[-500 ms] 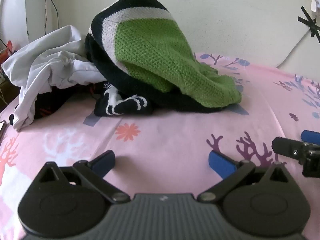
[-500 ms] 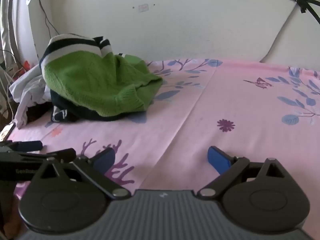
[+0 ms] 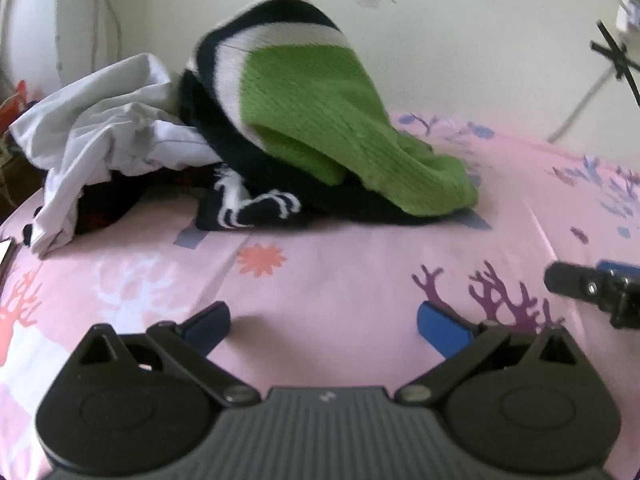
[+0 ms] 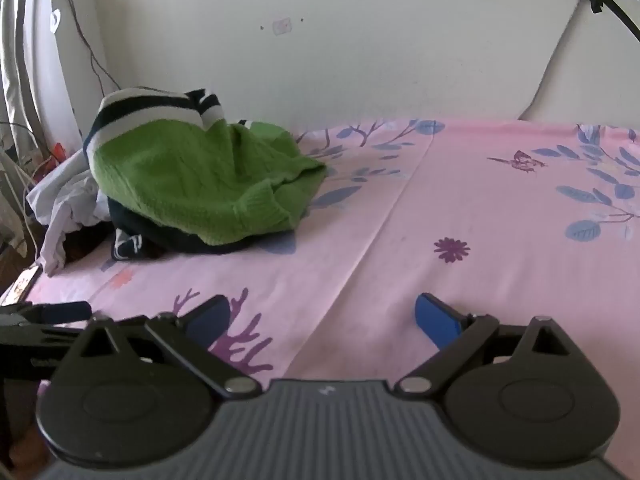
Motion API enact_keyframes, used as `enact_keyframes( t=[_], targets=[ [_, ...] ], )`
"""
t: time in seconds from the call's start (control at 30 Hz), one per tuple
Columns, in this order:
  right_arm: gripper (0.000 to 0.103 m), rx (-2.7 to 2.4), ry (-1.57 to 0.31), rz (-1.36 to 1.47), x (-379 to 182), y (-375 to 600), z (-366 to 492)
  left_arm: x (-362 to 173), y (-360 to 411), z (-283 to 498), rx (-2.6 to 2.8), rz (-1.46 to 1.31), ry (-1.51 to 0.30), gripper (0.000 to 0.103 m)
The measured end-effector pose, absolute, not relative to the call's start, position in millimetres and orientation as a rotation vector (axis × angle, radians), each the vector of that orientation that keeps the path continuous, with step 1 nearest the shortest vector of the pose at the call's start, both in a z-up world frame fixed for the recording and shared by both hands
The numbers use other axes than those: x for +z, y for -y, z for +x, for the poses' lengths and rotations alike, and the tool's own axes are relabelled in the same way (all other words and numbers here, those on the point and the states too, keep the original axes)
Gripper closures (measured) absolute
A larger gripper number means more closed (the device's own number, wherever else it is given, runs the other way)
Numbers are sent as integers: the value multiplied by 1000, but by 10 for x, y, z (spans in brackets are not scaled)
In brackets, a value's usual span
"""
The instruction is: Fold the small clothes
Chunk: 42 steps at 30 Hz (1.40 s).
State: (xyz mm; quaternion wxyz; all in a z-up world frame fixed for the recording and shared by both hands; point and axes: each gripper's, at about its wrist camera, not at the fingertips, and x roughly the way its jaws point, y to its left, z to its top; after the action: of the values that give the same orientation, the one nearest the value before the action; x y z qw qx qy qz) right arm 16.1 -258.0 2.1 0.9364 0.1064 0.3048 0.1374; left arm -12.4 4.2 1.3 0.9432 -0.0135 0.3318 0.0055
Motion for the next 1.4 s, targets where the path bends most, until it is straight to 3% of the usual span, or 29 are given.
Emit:
enact_keyframes(
  t=[1.4],
  targets=[
    [14,307,-600,260,25,2655,139,-5,-121,-27,114,-54,-710,0]
  ],
)
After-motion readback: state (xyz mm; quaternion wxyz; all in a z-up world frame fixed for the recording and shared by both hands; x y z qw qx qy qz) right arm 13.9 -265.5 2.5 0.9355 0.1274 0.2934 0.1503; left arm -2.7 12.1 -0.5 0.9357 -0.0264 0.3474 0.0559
